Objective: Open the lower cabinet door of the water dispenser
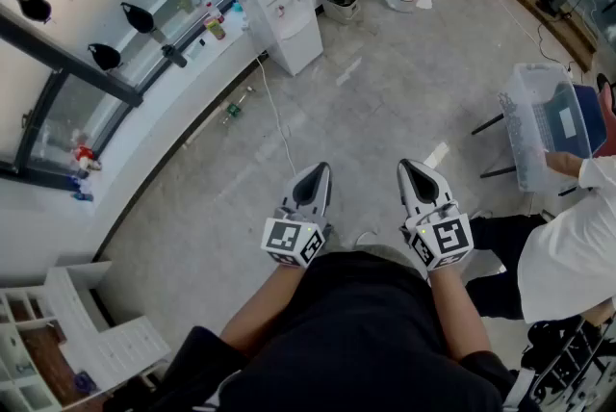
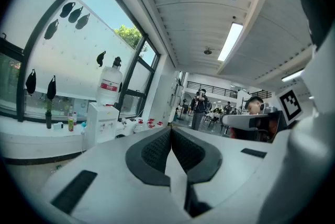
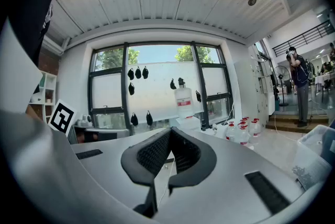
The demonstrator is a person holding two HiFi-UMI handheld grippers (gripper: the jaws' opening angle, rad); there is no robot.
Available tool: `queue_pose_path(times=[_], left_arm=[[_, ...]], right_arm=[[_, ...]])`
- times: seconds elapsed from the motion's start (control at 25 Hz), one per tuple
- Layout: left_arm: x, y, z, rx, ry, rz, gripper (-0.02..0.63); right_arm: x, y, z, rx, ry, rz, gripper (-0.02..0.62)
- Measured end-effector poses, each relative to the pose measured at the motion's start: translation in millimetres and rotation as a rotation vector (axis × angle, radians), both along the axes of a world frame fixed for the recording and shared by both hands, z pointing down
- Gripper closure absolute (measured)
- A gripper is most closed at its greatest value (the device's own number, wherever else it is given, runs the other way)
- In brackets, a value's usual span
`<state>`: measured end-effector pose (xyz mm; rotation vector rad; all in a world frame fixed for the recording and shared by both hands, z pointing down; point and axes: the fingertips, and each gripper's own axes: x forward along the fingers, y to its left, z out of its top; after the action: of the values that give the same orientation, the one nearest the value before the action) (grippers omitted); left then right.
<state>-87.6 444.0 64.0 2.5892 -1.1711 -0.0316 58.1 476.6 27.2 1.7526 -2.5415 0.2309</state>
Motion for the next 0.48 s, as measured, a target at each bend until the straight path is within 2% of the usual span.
queue_pose_path(times=[0.16, 0.48], left_arm=[[2, 4, 2, 0.000, 0.003, 0.004, 0.603], [10, 11, 5, 0.000, 0.006, -0.006, 0.601]], right_arm=[[-4, 1, 2, 0.003, 0.006, -0.001, 0.604], [13, 4, 0, 0.031, 0.005, 0.032, 0.603]])
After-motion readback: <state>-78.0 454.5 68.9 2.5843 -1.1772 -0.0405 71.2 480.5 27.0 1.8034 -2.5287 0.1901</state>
